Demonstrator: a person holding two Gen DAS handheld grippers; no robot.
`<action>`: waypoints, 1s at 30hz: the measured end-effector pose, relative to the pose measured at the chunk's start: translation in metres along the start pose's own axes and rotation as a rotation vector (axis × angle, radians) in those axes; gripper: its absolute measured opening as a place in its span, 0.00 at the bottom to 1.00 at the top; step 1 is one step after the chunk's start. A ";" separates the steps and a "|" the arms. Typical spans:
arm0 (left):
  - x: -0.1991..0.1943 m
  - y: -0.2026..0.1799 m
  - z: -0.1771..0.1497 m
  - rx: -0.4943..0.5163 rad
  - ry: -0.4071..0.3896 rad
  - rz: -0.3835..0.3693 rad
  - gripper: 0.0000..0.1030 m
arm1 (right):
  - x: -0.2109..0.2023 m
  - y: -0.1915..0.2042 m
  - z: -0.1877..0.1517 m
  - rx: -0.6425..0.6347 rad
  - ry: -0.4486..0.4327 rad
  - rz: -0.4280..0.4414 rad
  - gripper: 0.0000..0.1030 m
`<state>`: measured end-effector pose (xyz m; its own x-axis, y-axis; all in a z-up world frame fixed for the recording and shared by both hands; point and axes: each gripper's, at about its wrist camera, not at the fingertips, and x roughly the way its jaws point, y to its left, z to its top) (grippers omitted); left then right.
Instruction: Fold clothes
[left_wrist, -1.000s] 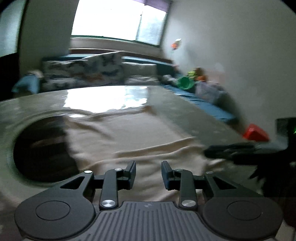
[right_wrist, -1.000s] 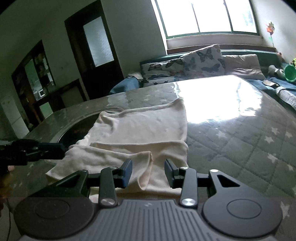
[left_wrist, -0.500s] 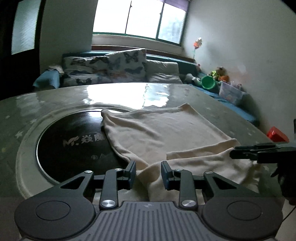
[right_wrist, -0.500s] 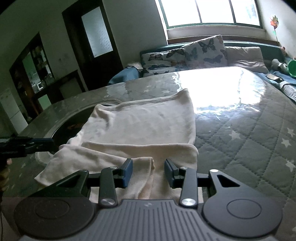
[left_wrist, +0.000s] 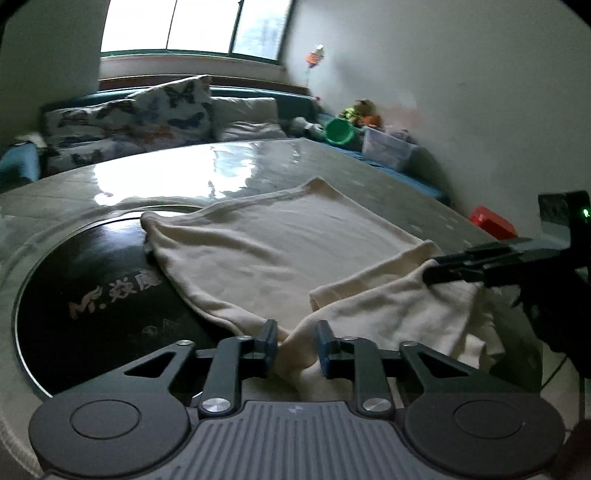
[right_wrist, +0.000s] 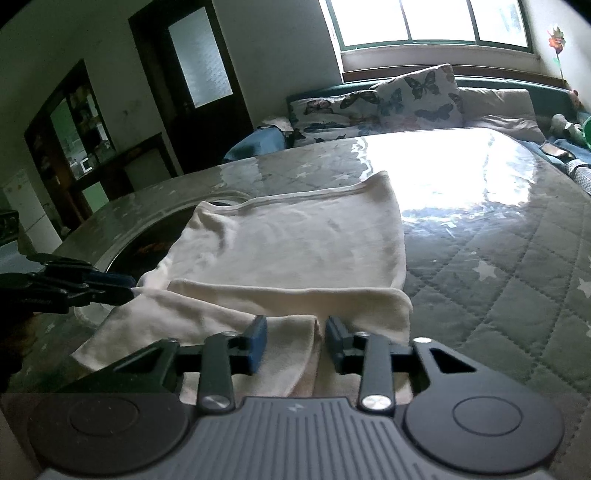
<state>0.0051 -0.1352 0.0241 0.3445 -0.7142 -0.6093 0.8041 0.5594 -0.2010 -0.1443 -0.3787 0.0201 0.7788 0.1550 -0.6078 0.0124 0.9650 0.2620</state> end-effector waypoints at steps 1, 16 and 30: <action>0.000 0.001 0.000 0.006 0.005 -0.010 0.12 | 0.000 0.000 0.000 0.000 0.000 -0.002 0.21; -0.011 0.006 -0.007 0.095 0.068 0.099 0.02 | 0.013 0.008 0.015 -0.051 -0.042 -0.053 0.15; -0.031 -0.035 -0.011 0.140 0.020 0.103 0.04 | -0.009 0.032 -0.004 -0.157 -0.023 0.000 0.20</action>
<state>-0.0390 -0.1273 0.0415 0.4202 -0.6468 -0.6364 0.8250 0.5644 -0.0289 -0.1531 -0.3480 0.0308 0.7928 0.1520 -0.5903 -0.0847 0.9865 0.1403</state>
